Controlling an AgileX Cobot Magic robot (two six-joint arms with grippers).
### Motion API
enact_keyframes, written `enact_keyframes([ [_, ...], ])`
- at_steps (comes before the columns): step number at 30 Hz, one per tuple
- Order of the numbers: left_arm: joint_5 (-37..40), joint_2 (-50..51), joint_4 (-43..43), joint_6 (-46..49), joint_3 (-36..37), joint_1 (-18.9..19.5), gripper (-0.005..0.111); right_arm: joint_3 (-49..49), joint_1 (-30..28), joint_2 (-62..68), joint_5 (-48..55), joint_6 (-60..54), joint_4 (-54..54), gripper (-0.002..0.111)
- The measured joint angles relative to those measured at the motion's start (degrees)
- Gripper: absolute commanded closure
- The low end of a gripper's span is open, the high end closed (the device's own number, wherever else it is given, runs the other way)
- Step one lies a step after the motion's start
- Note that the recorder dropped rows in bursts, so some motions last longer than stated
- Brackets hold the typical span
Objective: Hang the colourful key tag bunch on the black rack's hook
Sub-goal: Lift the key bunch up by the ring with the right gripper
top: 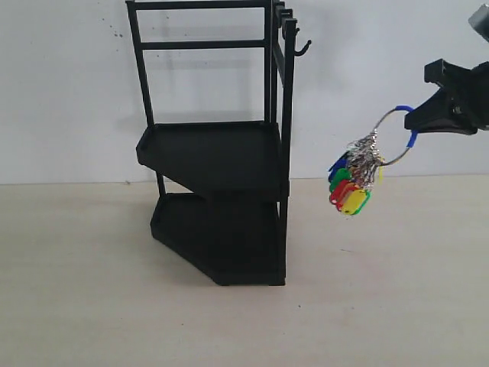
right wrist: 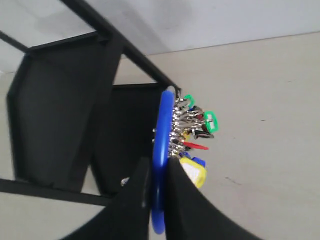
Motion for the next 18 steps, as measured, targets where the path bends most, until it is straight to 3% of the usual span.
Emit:
enact_keyframes([
  [12,0.0,0.0,0.0,0.0,0.0,0.0,0.102,0.0,0.0,-2.5,2.9,-5.4,3.1,0.109],
  [18,0.0,0.0,0.0,0.0,0.0,0.0,0.102,0.2,0.7,-6.7,9.7,-9.3,3.0,0.109],
])
